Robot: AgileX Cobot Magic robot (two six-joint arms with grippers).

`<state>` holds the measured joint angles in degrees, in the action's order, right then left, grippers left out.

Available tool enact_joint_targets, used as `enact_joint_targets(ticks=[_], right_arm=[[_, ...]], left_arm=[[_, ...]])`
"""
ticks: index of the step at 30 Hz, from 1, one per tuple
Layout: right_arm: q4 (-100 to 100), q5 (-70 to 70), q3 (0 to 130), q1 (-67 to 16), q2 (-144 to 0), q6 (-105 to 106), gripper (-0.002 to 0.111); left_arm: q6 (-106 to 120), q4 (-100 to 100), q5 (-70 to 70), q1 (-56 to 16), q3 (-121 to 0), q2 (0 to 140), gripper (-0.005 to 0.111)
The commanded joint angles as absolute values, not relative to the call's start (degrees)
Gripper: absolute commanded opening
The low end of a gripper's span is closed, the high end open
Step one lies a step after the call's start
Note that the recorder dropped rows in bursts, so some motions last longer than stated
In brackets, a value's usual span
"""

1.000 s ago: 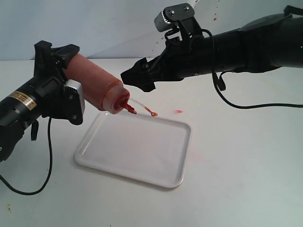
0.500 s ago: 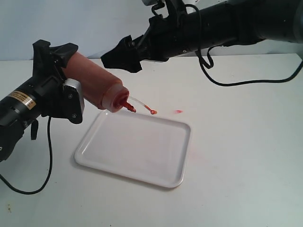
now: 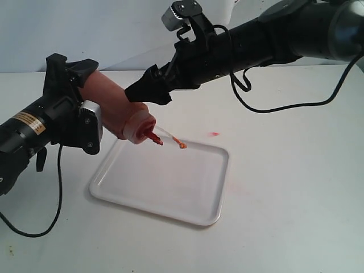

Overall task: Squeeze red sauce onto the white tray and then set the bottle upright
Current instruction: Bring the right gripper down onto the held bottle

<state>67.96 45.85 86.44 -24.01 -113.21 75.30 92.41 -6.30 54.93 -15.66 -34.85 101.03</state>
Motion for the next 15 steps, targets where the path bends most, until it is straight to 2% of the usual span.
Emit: enact_joint_targets(ticks=[1,15], right_arm=[[70.2,49.6,86.7,-24.0,-113.5,79.8,0.101],[67.9,54.0,86.7,-24.5,-113.5,80.9,0.101]], left_arm=[[90.1,-6.1,58.8,-16.0,-35.6,100.2,0.0],[89.9,-10.1,58.5,-16.0,-35.6,100.2,0.0]])
